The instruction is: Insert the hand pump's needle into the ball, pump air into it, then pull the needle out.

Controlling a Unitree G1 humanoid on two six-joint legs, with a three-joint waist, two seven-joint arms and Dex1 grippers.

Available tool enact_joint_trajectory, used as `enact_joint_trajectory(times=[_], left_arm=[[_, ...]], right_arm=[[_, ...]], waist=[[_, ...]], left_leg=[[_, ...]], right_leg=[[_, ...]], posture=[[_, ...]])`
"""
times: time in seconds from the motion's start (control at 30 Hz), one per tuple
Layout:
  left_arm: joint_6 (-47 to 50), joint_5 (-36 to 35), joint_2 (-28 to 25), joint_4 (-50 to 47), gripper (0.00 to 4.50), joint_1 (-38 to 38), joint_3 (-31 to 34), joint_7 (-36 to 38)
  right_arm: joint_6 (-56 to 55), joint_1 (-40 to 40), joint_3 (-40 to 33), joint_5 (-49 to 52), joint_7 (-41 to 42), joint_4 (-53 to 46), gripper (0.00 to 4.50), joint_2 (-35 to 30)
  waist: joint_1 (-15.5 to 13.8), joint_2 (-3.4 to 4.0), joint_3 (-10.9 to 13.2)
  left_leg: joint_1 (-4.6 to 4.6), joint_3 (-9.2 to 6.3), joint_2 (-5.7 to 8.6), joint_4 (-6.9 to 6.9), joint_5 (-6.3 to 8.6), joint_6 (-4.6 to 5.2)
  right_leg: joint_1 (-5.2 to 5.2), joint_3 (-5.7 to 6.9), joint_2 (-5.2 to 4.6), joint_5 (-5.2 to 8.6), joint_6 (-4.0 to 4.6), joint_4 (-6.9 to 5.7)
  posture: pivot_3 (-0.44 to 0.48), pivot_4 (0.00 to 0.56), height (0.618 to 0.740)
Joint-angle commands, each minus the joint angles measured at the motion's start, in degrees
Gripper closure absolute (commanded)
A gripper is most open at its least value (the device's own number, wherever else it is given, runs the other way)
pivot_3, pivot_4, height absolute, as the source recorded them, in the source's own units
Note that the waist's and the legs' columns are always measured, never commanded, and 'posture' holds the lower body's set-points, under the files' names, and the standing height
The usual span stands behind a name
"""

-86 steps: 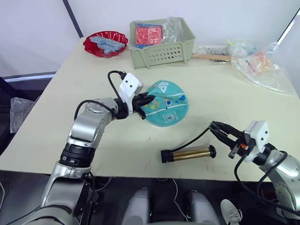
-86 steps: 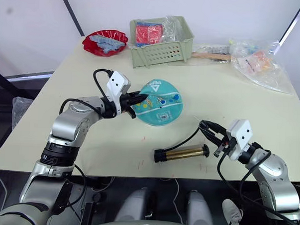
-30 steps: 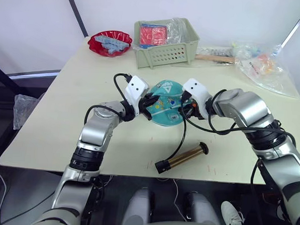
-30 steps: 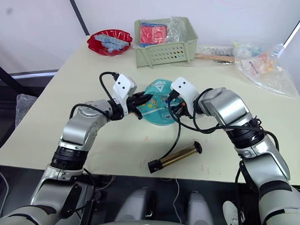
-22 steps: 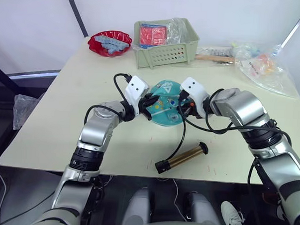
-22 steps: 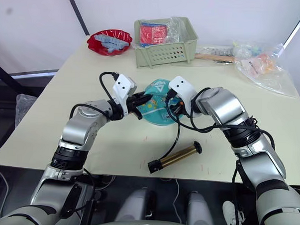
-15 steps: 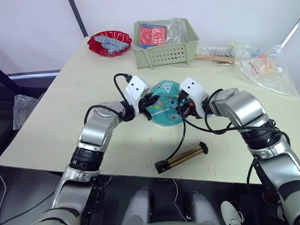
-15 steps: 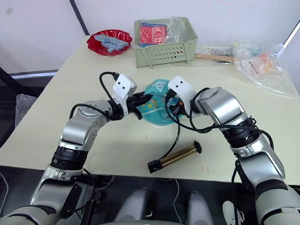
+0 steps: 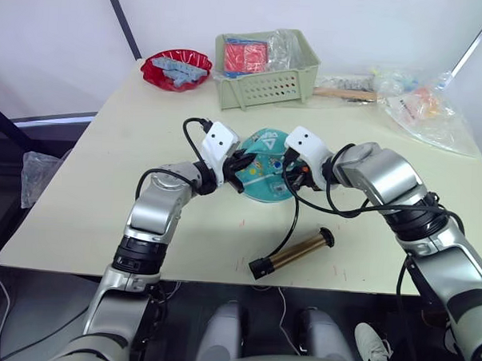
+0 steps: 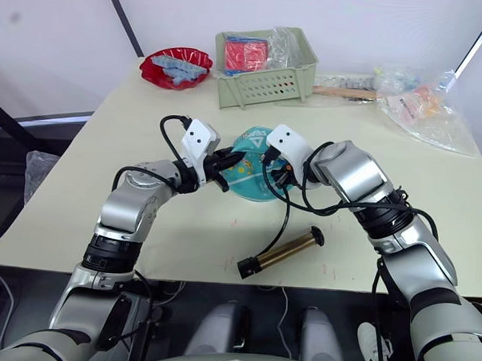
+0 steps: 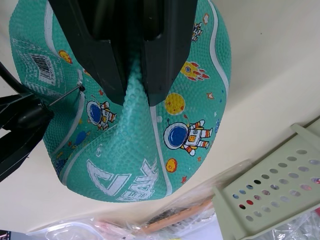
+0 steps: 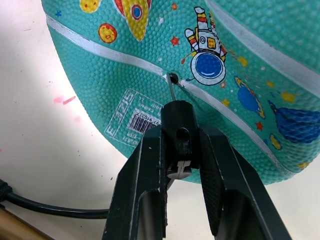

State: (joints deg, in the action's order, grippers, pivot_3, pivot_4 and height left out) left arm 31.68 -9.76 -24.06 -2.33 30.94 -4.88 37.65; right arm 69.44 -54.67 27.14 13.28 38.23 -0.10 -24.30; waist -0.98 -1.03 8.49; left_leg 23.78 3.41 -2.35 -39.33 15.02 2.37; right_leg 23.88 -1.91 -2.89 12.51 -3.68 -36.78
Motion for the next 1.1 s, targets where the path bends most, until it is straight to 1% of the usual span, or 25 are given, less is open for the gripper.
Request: enact_joint_trajectory(times=[0.03,0.7,1.1], left_arm=[[0.4,0.0,0.9,0.9,4.49,-0.5,-1.9,0.5],[0.2,0.2,1.0,1.3,4.49,-0.7,-1.7,0.5],[0.1,0.4,1.1,1.5,4.49,-0.8,-1.6,0.4]], right_arm=[[0.4,0.8,1.0,-0.6,0.1,-0.5,4.12,-0.4],[1.0,0.9,-1.8,-1.4,-1.8,2.1,4.12,0.9],[1.4,1.1,-1.5,-1.5,-1.8,2.0,4.12,0.5]], waist=[[0.0,0.00,0.0],[0.1,0.00,0.0],[0.1,0.01,0.0]], left_leg=[[0.00,0.00,0.00,0.00,0.00,0.00],[-0.01,-0.05,0.00,0.00,0.00,0.00],[-0.01,-0.10,0.01,0.01,0.00,0.00]], right_leg=[[0.00,0.00,0.00,0.00,0.00,0.00],[-0.03,0.06,-0.02,0.08,0.13,0.01],[-0.04,0.12,-0.06,0.08,0.15,0.02]], posture=[[0.000,0.150,0.738],[0.000,0.150,0.738],[0.000,0.150,0.738]])
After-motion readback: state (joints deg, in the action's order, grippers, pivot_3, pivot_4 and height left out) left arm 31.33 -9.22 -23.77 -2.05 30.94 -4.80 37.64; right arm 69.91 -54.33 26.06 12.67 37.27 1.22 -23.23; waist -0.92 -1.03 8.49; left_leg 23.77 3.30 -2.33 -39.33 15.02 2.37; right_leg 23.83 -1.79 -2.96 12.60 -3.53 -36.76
